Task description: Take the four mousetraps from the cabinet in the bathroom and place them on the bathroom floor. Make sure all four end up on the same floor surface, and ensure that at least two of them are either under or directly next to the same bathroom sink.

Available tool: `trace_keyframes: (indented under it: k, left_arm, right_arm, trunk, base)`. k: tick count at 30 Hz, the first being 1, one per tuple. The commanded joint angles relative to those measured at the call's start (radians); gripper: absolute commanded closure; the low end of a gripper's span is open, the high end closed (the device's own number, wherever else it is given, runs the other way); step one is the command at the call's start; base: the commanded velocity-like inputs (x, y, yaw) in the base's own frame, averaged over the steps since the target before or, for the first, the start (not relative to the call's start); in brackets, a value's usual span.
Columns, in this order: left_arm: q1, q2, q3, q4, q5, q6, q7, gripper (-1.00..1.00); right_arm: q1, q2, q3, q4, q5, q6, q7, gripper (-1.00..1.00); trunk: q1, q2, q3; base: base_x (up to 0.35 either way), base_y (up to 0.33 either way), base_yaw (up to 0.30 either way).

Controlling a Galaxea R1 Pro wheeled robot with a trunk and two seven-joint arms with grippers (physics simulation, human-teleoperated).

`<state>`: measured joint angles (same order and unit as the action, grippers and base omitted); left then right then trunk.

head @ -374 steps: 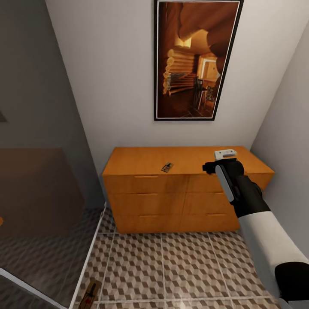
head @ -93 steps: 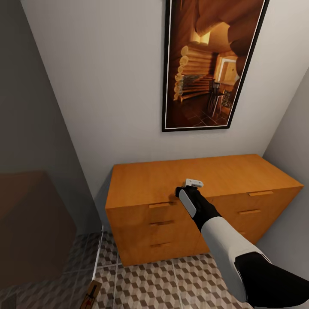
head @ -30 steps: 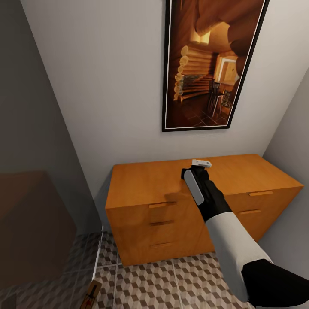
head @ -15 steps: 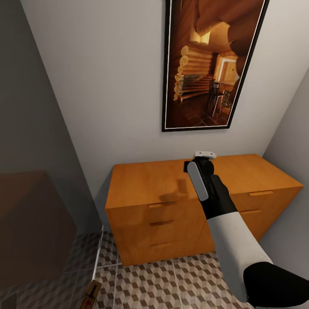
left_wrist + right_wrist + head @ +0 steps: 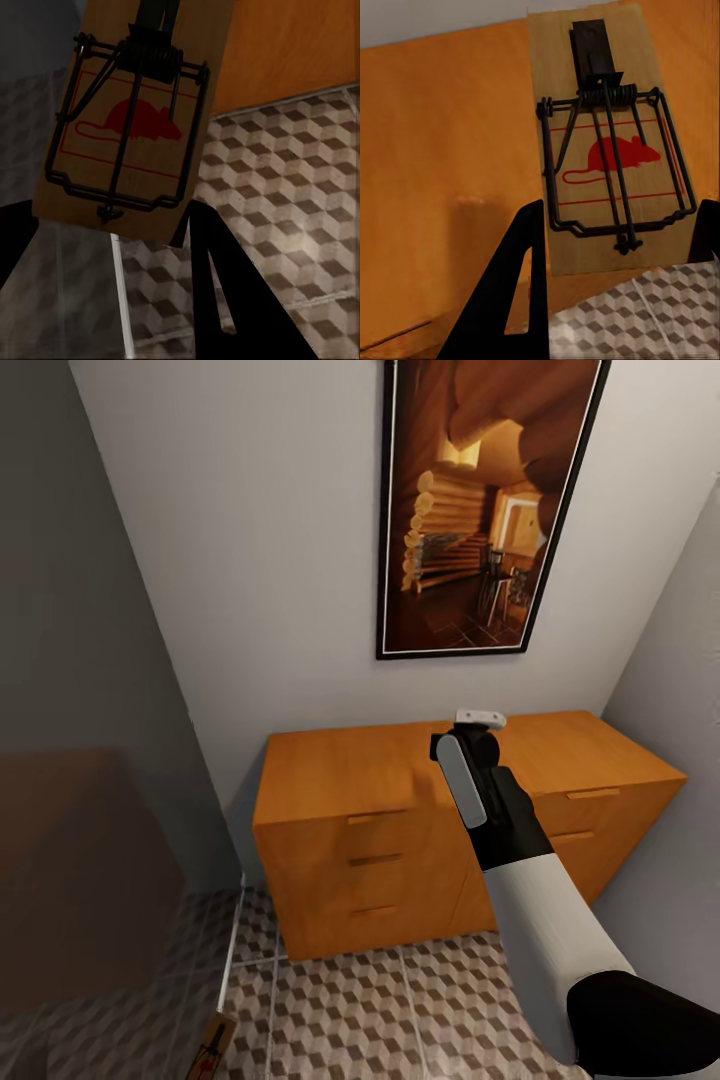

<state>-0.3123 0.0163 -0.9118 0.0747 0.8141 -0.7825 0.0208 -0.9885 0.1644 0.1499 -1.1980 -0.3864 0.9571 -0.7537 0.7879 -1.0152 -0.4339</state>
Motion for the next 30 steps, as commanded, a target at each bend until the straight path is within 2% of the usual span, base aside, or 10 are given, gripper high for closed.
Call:
trace_keyframes:
  k: [1, 16, 30]
  left_arm:
    - [-0.001, 0.000, -0.007, 0.002, -0.001, -0.003, 0.007, 1.00]
    - [-0.001, -0.001, -0.007, 0.002, -0.001, -0.003, 0.007, 1.00]
    - [-0.001, -0.007, -0.007, 0.002, -0.001, -0.003, 0.007, 1.00]
  right_arm:
    - [-0.001, 0.000, 0.001, 0.000, -0.011, 0.002, -0.012, 1.00]
    - [-0.001, 0.000, 0.002, 0.000, -0.011, 0.002, -0.012, 1.00]
    - [-0.001, 0.000, 0.003, 0.000, -0.010, 0.001, -0.012, 1.00]
  trunk:
    - [-0.001, -0.001, -0.001]
    - [-0.001, -0.001, -0.001]
    - [-0.001, -0.001, -0.001]
  base:
    - [-0.328, 0.000, 0.000]
    - [-0.333, -0.010, 0.000]
    - [-0.306, -0.162, 0.000]
